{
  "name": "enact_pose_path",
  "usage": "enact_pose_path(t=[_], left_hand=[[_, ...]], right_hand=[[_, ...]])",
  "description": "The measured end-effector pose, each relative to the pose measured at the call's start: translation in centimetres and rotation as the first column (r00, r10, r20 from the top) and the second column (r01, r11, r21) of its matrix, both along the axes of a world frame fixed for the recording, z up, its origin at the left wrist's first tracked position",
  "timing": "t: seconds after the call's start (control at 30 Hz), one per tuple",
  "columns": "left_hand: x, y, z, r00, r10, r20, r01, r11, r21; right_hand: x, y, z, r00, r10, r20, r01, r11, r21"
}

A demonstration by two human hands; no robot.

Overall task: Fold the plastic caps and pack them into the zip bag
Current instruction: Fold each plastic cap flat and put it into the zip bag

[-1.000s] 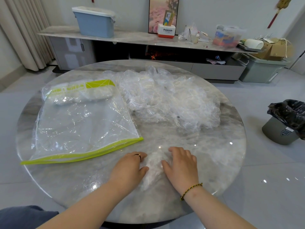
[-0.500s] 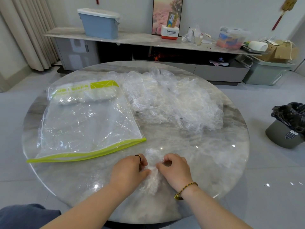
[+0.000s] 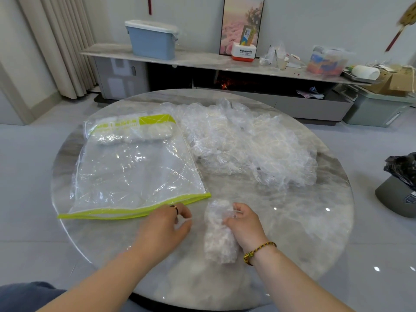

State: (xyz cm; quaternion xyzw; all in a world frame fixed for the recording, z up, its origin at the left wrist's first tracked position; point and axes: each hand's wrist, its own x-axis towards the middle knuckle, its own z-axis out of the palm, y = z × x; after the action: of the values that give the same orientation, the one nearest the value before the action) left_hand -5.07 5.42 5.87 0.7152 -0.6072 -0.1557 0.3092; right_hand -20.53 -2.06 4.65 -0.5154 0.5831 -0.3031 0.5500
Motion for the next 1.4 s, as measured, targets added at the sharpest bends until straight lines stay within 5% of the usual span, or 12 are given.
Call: enact_pose_path(t=[0.1, 0.2, 0.47, 0.63, 1.03, 1.4], left_hand=[[3.3, 0.2, 0.2, 0.936, 0.111, 0.333, -0.03, 0.971, -0.239], [5.7, 0.5, -0.3, 0.835, 0.12, 0.537, -0.071, 0.991, -0.112], [8.4, 0.8, -0.1, 0.798, 0.109, 0.593, -0.208, 0.973, 0.102], [9.6, 0.7, -0.3, 0.873, 0.168, 0.459, -0.264, 0.952, 0.155], [9.4, -0.8, 0.1, 0.592, -0.216, 0.777, -0.13, 0.925, 0.356], [9.3, -1.3, 0.2, 0.589, -0.229, 0.775, -0.159, 0.907, 0.389]], right_hand=[[0.5, -0.2, 0.6, 0.999, 0.012, 0.046, -0.011, 1.0, -0.016], [1.2, -0.2, 0.8, 0.997, 0.041, 0.059, -0.039, 0.999, -0.036], [2.8, -0.4, 1.3, 0.991, 0.083, 0.103, -0.079, 0.996, -0.042], [3.3, -0.2, 1.3, 0.988, 0.077, 0.136, -0.076, 0.997, -0.015], [3.0, 0.1, 1.3, 0.985, 0.137, 0.103, -0.13, 0.989, -0.068], [2.5, 0.1, 0.8, 0.982, 0.187, 0.035, -0.182, 0.976, -0.12]])
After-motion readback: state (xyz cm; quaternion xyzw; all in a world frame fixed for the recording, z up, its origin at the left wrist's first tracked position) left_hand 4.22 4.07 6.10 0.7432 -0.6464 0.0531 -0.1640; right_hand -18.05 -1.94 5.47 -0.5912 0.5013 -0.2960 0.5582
